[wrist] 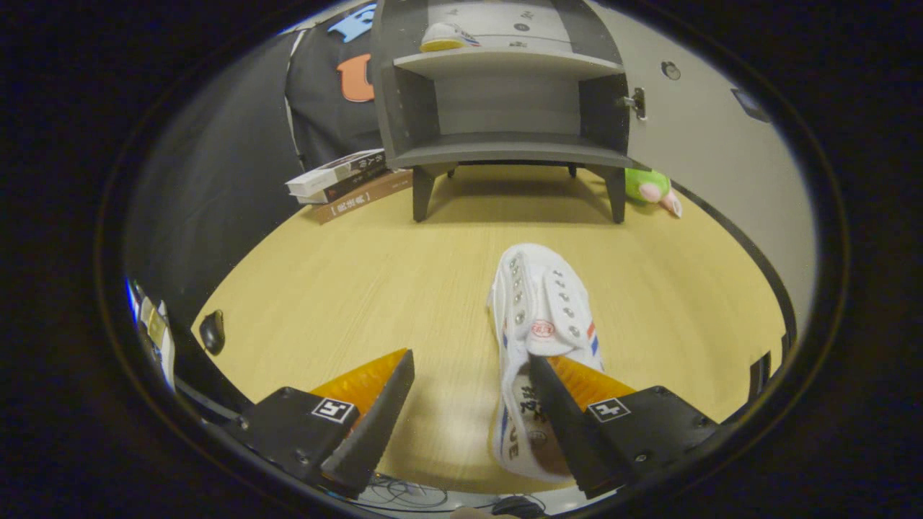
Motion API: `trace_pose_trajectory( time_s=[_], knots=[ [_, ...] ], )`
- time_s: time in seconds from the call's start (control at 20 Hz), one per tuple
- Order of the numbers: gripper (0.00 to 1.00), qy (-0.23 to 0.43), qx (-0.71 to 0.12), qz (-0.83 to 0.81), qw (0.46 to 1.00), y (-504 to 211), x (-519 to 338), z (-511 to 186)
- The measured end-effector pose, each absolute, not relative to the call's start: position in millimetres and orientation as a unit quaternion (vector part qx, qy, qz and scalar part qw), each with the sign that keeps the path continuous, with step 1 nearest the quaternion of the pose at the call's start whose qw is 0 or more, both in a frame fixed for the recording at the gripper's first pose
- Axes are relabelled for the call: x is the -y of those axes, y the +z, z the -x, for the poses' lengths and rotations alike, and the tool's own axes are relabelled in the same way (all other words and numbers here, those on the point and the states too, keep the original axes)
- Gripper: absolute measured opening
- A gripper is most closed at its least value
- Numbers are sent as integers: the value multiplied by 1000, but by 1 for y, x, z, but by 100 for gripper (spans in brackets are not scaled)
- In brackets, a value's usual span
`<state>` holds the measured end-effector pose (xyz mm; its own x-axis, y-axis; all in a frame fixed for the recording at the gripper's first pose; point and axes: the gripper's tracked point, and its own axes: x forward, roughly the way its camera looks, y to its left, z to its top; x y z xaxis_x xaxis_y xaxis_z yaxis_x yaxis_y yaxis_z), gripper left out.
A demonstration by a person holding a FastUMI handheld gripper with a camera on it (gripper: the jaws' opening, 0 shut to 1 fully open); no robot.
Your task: Open the shoe cabinet door, grab the shoes and put them into the shoe cabinet, then close the shoe cabinet door.
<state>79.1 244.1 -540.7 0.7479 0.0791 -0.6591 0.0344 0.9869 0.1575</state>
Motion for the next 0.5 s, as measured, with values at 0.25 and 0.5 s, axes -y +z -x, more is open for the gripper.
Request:
trace_pose_trajectory(
  time_s=[0.25, 0.5],
  knots=[
    [100, 1, -335, -67, 940, -547, -233, -107],
    [92, 31, -336, -70, 939, -549, -229, -118]
  ],
)
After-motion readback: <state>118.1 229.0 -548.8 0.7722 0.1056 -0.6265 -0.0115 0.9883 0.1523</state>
